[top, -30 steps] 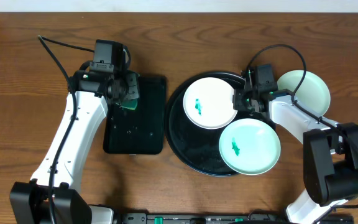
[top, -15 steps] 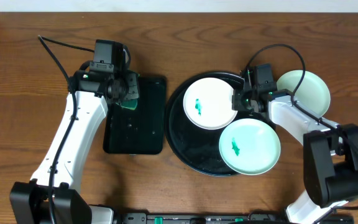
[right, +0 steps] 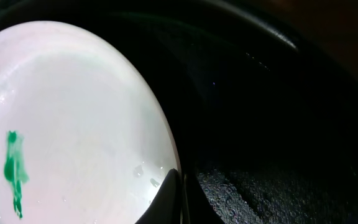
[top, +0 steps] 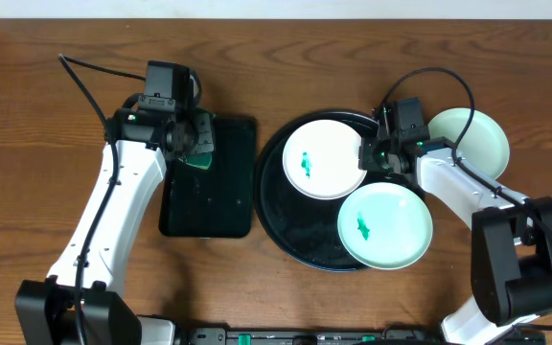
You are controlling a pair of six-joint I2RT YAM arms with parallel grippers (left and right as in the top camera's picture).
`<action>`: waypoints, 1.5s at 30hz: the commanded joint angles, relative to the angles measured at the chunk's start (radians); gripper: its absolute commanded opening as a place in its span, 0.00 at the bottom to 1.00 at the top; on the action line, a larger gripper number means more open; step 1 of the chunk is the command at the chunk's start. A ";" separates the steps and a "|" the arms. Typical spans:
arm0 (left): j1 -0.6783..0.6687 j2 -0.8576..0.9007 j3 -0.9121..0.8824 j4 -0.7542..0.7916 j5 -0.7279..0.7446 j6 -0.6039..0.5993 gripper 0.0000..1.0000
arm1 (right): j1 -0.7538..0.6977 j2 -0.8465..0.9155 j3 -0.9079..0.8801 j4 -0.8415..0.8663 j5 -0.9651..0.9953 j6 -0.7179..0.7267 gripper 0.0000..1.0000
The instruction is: Clean dirty plates on tray and stack at the side
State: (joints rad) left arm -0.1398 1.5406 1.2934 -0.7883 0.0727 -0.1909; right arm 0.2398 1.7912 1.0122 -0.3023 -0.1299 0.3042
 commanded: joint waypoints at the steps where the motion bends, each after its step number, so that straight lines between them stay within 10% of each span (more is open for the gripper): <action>1: -0.002 -0.010 0.036 -0.013 -0.005 -0.009 0.07 | 0.011 -0.023 0.008 -0.001 0.010 0.016 0.01; 31: -0.116 0.049 0.220 -0.116 -0.054 -0.018 0.07 | 0.062 -0.022 0.005 -0.001 0.010 0.017 0.01; 45: -0.312 0.173 0.217 -0.020 -0.054 -0.206 0.07 | 0.062 -0.022 0.005 -0.005 0.010 0.017 0.01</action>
State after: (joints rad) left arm -0.4171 1.7008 1.4799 -0.8246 0.0200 -0.3412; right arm 0.2924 1.7912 1.0122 -0.3069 -0.1215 0.3073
